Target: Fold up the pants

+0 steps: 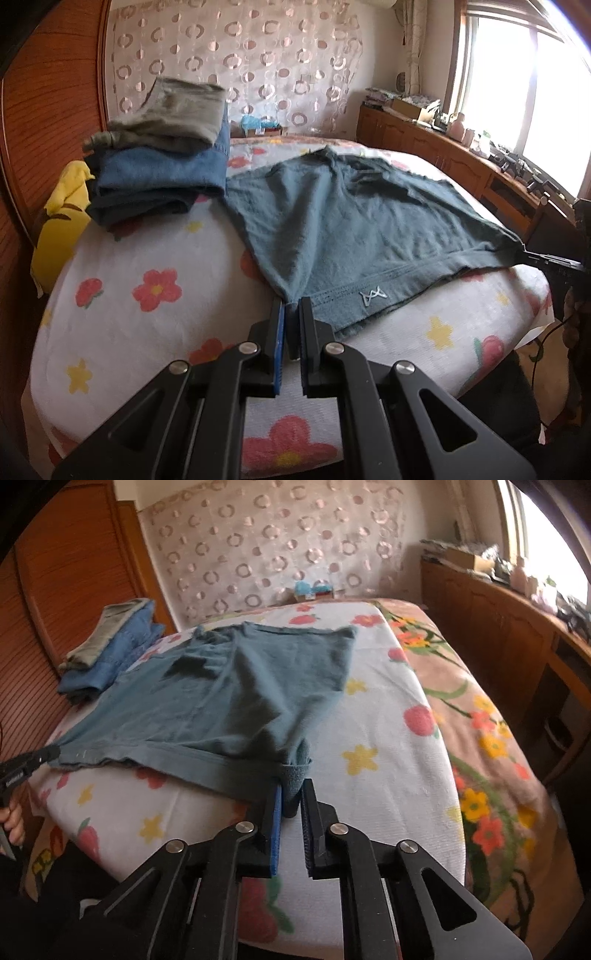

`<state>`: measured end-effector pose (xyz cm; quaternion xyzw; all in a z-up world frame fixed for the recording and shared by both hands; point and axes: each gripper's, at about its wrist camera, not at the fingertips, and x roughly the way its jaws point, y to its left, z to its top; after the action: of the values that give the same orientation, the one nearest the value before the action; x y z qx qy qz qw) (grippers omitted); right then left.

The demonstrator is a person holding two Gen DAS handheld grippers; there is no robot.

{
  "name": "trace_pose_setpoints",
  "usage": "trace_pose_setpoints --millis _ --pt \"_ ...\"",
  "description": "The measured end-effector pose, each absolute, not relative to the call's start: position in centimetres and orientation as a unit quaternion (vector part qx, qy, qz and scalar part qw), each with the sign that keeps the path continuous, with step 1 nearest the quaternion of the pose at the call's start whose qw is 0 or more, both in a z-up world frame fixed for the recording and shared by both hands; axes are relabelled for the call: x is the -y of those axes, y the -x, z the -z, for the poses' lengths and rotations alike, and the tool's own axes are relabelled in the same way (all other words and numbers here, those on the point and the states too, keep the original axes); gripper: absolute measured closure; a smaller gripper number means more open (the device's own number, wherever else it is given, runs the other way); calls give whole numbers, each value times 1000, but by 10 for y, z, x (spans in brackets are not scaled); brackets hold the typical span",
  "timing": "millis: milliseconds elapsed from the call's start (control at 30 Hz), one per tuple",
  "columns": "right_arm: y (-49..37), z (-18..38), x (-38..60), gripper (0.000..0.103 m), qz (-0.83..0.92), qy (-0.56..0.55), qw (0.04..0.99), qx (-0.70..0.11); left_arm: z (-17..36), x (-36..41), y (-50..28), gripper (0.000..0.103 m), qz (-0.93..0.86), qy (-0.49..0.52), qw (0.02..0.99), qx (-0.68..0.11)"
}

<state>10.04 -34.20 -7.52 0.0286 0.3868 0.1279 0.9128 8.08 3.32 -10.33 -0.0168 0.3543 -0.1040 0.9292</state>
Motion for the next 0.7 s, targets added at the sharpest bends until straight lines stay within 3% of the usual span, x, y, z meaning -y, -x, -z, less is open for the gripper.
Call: trace_pose_setpoints --millis 433,533,700 --pt "-68 48 338 97 -151 -13 916 -371 80 -47 -68 100 114 32 933 -340" --pt "-67 52 338 84 -136 -13 918 -371 82 -47 -70 100 114 31 932 -344" --pt "-67 46 340 72 -131 -16 925 -355 75 -36 -74 100 124 22 932 -339"
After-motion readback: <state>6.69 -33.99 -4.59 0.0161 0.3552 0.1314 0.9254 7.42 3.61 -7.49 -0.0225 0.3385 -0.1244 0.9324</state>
